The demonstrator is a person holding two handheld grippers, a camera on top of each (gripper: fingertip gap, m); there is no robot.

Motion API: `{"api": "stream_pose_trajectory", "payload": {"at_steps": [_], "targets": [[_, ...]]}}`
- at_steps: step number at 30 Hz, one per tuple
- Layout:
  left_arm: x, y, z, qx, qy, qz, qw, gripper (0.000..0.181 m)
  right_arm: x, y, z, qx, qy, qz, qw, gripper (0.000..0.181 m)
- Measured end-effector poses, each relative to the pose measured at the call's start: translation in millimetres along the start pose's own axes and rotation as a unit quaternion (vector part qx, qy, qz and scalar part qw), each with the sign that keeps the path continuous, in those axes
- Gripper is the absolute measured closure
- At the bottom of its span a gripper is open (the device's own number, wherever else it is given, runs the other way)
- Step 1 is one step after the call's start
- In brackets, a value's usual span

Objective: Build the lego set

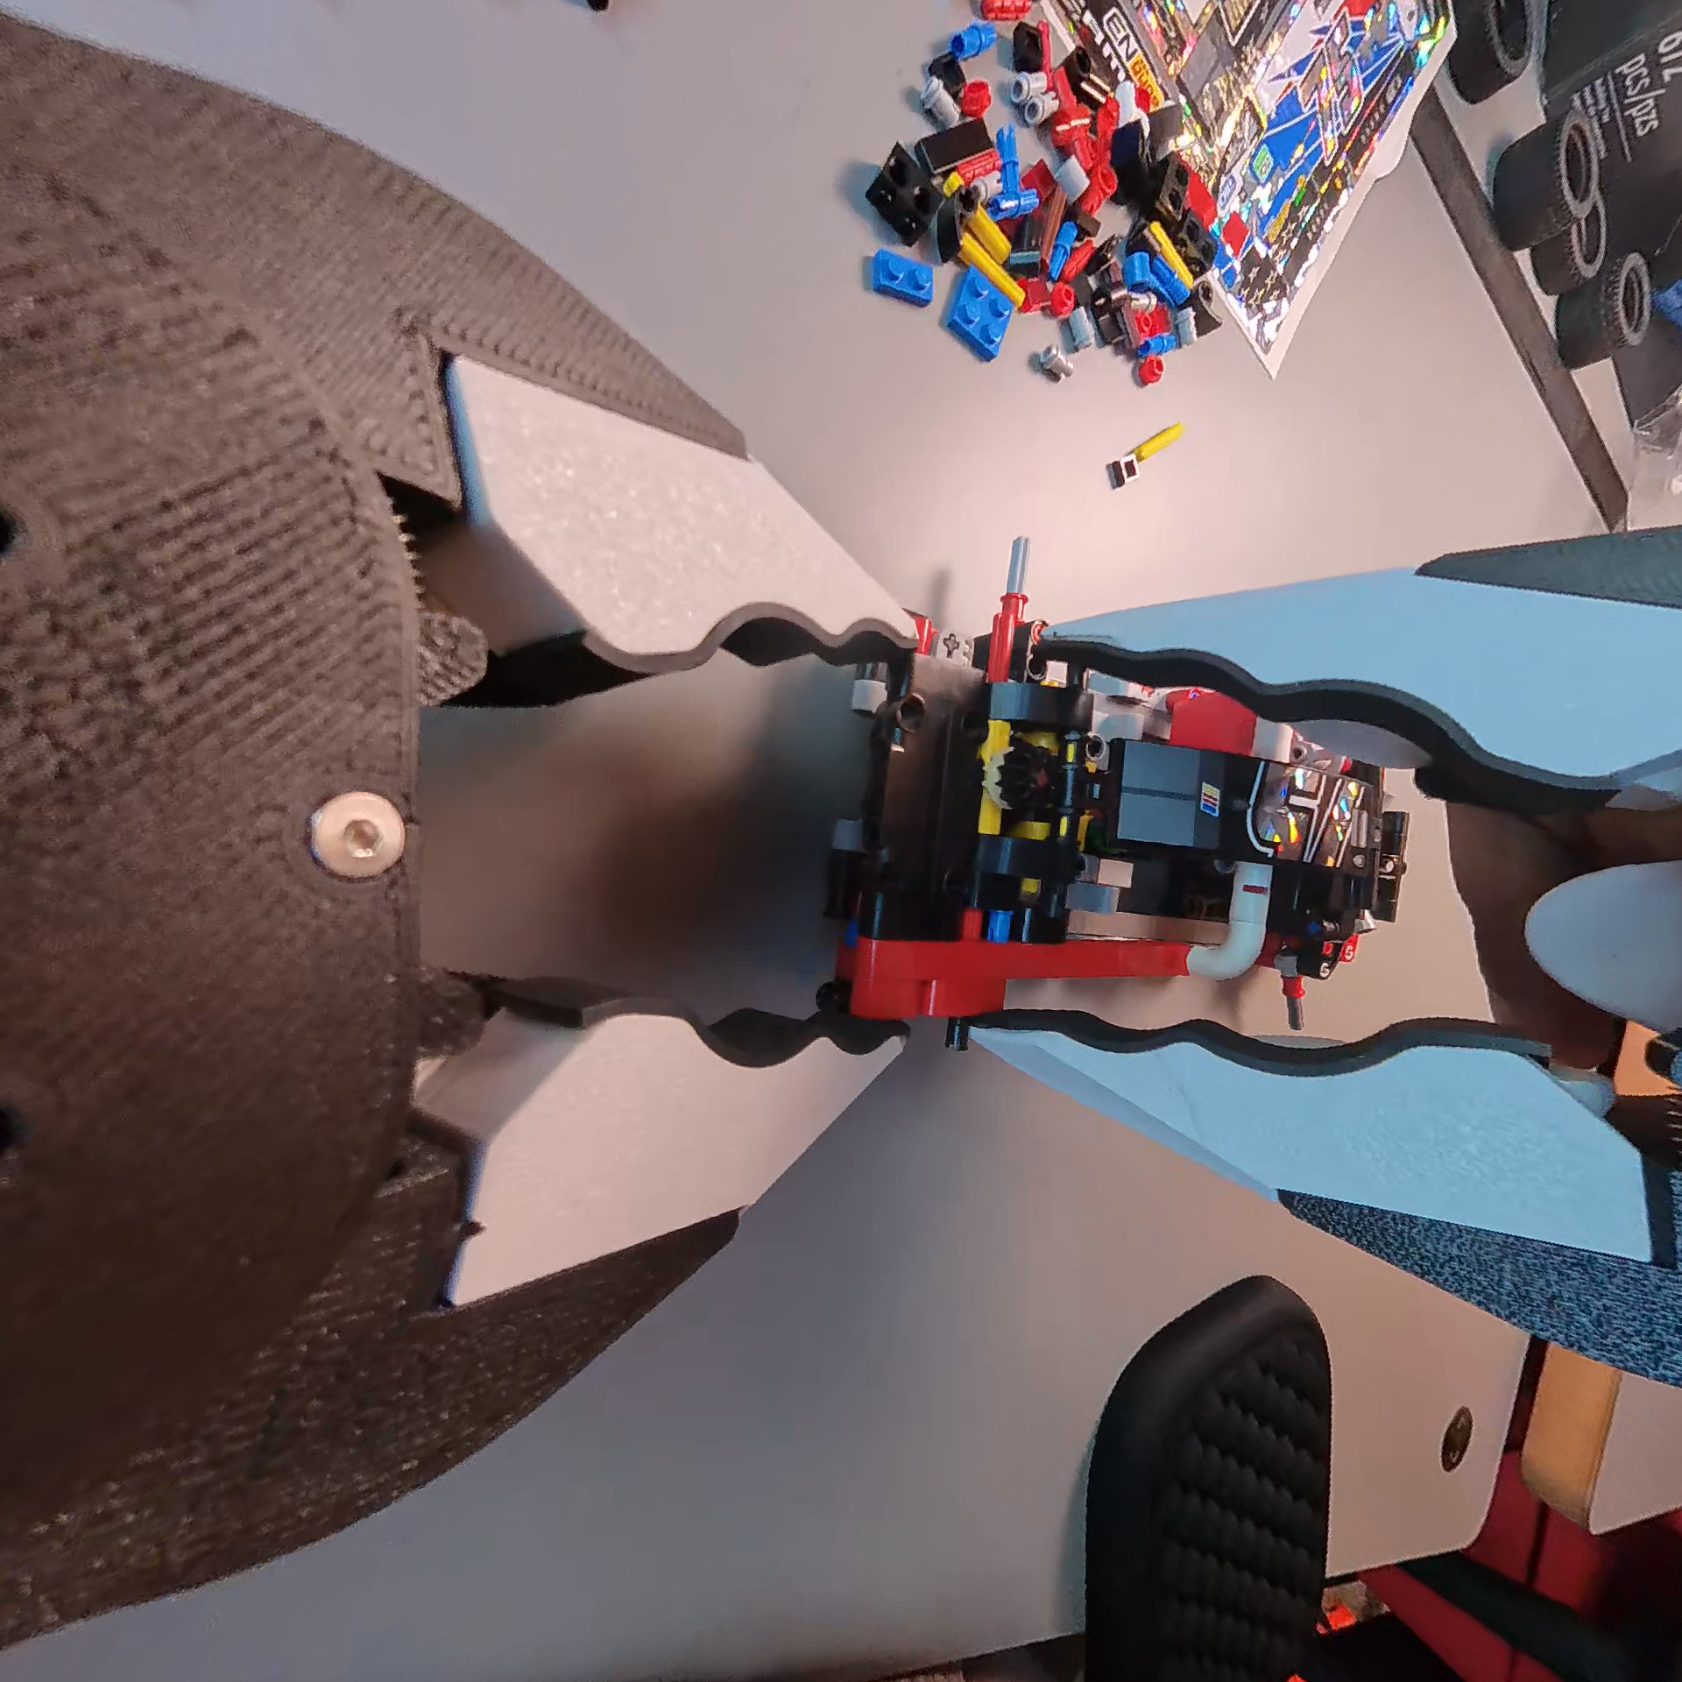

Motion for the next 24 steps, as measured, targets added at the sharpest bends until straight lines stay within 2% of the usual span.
{"api": "stream_pose_trajectory", "payload": {"at_steps": [8, 15, 24], "targets": [[-1, 0, 0, 0.001, 0.001, 0.003, 1.0, 0.104, 1, 0, 1, 0.0, -0.006, 0.005, 1.0, 0.102], [0, -1, 0, 0.004, -0.014, 0.013, 1.0, 0.1, -1, 1, -2, 0.018, 0.029, 0.017, 0.999, 0.1], [-2, 1, -10, 0.023, 0.002, -0.001, 1.0, 0.098, -3, 1, -29, 0.076, 0.078, 0.044, 0.993, 0.102]]}}
Point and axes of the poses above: each gripper's, where its closed fingertips meet, z out along the fingers, y out of its underside, x = y × z across the jaws, the point moved 7 cm from there along -z, back along the fingers, and after that the axes turned 14 degrees about y, right-handed, at the moved point
